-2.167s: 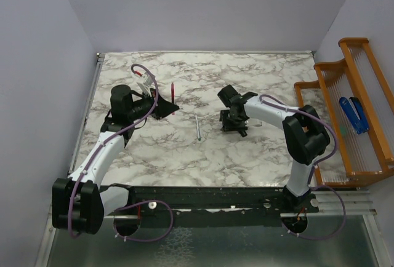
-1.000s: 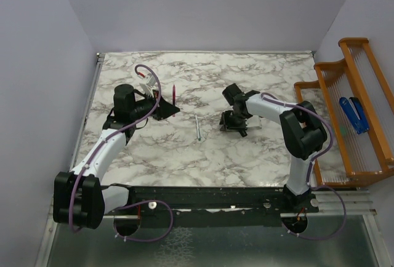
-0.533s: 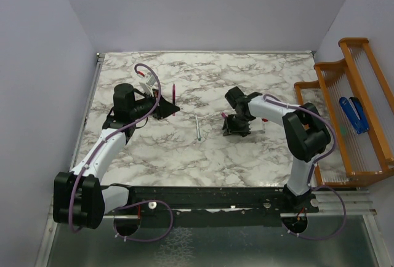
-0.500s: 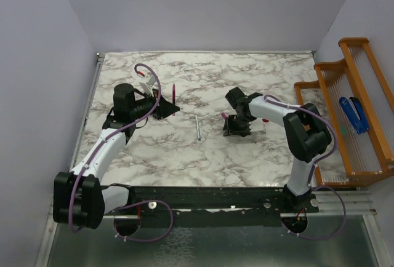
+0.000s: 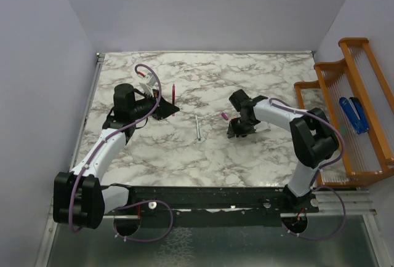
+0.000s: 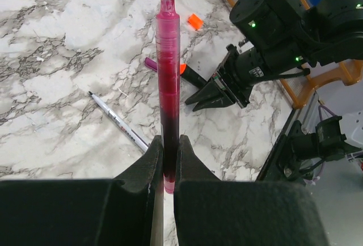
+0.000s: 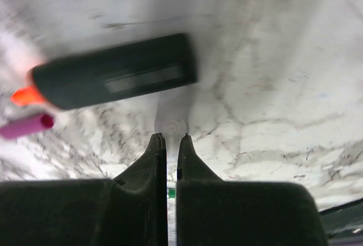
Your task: Insert the pens into the pen caps
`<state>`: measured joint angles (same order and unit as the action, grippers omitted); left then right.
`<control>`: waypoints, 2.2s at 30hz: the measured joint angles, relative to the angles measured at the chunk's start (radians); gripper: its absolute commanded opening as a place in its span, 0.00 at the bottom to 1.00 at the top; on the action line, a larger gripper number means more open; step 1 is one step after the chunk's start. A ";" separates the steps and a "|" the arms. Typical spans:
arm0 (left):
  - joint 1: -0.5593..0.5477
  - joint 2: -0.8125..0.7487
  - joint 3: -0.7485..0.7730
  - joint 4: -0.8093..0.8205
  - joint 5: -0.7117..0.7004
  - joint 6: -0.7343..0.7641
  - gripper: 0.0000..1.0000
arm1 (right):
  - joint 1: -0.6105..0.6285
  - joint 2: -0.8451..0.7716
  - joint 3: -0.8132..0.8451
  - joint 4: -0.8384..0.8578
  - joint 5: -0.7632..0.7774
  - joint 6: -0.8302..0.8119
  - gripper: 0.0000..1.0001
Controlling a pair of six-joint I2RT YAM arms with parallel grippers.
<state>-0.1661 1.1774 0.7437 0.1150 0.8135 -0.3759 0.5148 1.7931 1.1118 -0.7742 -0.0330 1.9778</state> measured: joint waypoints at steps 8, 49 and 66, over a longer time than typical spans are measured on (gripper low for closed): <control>-0.003 0.000 0.000 -0.039 -0.014 0.038 0.00 | 0.031 -0.049 0.221 0.090 0.200 -0.655 0.00; -0.253 -0.097 -0.103 0.394 0.149 -0.181 0.00 | 0.223 -0.563 0.083 0.855 -0.280 -1.557 0.00; -0.253 -0.113 -0.103 0.400 0.159 -0.185 0.00 | 0.239 -0.553 0.086 0.856 -0.263 -1.584 0.00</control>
<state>-0.4194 1.0641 0.6411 0.5152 0.9730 -0.5606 0.7536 1.2400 1.1976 0.0814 -0.2958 0.3935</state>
